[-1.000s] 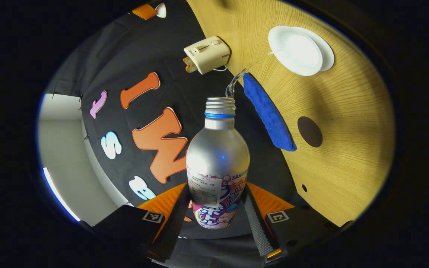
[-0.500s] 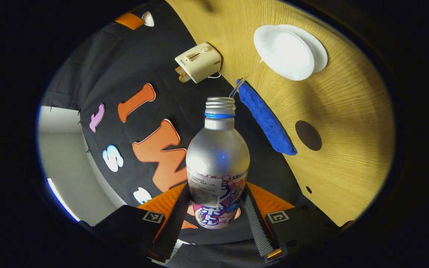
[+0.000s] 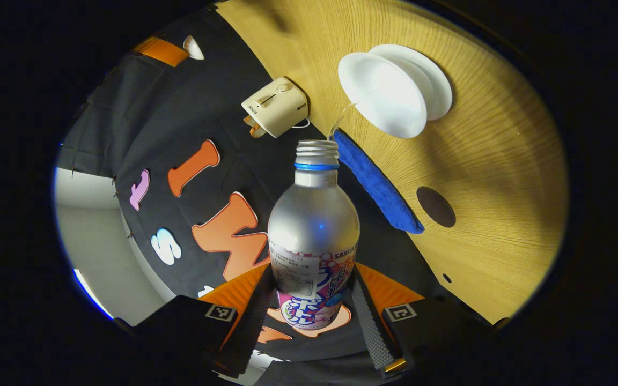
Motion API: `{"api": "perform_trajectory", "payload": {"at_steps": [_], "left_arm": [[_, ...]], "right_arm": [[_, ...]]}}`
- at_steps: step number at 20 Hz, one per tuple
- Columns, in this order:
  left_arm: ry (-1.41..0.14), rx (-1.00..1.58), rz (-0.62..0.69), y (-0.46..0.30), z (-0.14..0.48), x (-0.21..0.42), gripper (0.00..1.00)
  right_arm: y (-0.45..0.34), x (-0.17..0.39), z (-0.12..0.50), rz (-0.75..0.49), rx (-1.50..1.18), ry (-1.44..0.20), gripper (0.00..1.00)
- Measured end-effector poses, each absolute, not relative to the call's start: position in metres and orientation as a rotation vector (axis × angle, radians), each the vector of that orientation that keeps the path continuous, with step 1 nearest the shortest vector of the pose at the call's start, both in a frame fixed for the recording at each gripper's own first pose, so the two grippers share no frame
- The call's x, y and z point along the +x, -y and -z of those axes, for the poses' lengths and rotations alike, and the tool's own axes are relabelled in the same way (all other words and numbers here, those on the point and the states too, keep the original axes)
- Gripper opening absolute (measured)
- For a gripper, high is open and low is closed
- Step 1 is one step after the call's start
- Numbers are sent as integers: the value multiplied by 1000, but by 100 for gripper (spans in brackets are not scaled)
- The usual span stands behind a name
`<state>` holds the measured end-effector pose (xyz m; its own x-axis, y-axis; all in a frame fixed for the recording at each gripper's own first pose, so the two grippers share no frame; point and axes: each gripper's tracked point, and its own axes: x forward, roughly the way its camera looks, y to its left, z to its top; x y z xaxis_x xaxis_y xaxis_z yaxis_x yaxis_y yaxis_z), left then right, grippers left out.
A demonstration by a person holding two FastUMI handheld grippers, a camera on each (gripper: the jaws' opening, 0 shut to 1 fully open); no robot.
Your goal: Open the teacup lid with one hand, grasp the water bottle and pour water into the teacup with the other hand; after pouring, place the water bottle on the coaster and then close the teacup lid.
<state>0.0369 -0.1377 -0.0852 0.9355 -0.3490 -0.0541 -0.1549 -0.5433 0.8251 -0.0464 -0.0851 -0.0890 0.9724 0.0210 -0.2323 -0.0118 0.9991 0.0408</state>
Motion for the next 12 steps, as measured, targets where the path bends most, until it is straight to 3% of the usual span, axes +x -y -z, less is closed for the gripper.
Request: {"api": "perform_trajectory", "payload": {"at_steps": [4, 7, 8, 11, 12], "left_arm": [[360, 2141, 276, 138, 93, 35, 87], [375, 2082, 287, 140, 94, 33, 83], [379, 2056, 287, 141, 93, 34, 87], [336, 1905, 308, 134, 98, 39, 82], [314, 1841, 309, 131, 101, 41, 88]], "right_arm": [[84, -46, 91, -27, 41, -250, 23], [83, -46, 91, -31, 29, -257, 23], [83, -46, 92, -33, 28, -259, 23], [82, -47, 91, -44, 28, -258, 23], [82, -46, 89, -44, 28, -257, 23]]}}
